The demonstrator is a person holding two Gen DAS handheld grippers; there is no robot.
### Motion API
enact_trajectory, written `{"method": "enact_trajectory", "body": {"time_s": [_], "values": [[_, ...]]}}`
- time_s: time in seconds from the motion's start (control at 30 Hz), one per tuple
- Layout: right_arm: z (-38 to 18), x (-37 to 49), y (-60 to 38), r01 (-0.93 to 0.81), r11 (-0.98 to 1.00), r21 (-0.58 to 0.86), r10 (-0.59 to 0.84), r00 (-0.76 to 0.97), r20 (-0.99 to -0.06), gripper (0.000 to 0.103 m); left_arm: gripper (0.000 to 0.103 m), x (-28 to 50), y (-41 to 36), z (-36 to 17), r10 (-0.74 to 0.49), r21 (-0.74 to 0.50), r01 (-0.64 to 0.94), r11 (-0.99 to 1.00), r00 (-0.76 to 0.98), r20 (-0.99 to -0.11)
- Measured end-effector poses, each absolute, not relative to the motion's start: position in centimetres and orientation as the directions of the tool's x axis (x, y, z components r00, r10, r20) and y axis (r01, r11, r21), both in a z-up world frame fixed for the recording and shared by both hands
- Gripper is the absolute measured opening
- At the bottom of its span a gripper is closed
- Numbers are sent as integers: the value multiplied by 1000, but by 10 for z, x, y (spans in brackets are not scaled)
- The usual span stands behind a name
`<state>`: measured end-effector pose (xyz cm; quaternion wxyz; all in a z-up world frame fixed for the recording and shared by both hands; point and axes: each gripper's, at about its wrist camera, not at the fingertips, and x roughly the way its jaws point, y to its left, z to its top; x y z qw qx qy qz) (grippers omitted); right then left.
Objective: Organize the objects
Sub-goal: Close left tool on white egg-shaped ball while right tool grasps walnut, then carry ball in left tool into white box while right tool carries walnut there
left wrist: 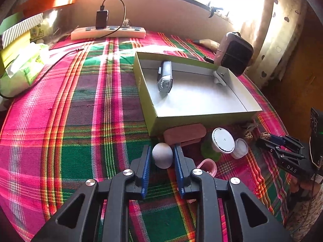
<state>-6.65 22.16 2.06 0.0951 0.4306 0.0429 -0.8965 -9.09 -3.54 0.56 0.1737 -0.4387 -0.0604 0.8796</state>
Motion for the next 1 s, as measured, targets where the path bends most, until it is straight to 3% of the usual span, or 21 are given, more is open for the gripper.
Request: {"method": "enact_trajectory", "body": {"time_s": [1.0], "values": [[24, -67, 221, 209, -978, 11, -140, -617, -774, 33, 20, -85, -37, 14, 354, -252, -252, -934, -578, -736]]}}
